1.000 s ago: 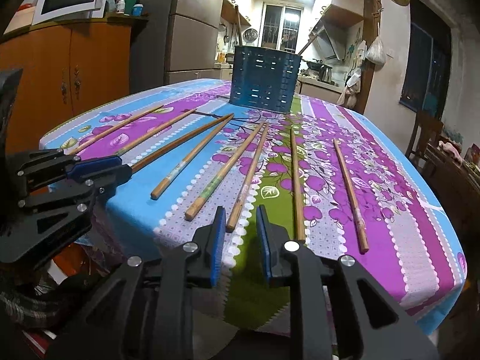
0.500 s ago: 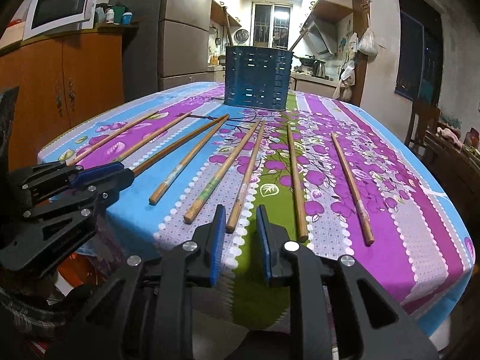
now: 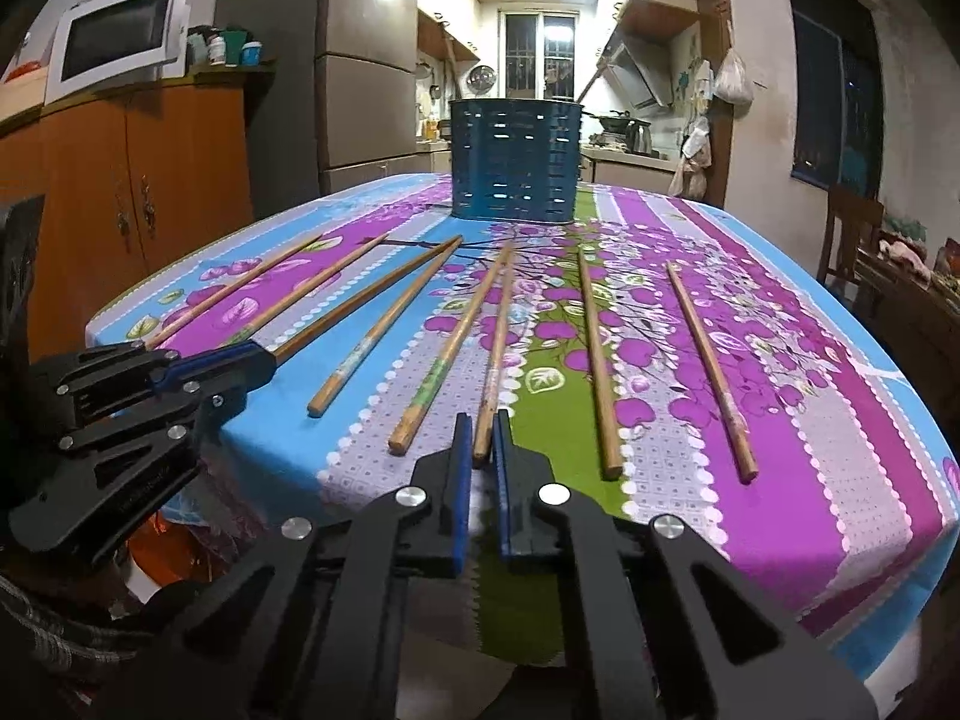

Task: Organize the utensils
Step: 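Close the left tool on a chopstick while the right tool grasps another chopstick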

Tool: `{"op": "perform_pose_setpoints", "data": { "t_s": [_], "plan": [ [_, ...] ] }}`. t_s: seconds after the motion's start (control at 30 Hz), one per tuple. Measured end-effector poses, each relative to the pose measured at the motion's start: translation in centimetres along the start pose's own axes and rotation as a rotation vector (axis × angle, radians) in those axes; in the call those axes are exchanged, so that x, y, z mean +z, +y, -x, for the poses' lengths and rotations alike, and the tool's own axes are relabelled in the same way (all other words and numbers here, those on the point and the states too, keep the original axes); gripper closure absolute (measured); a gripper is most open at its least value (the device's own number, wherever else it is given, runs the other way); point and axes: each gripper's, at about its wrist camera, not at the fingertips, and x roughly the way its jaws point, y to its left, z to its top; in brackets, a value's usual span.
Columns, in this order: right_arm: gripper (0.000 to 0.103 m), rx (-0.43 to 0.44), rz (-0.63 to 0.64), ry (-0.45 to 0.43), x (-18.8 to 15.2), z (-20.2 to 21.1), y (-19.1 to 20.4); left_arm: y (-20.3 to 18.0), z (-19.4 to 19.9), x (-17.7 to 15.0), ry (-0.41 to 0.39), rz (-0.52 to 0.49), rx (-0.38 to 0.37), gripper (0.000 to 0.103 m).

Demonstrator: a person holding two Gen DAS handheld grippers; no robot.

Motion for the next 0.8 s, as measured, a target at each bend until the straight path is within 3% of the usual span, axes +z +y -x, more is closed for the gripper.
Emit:
{"op": "perform_pose_setpoints", "data": {
  "t_s": [0.8],
  "plan": [
    [0.098, -0.071, 0.042, -0.194, 1.9, 5.7, 0.0, 1.2, 4.4, 2.9, -0.131, -0.002, 0.060, 0.096]
  ]
}}
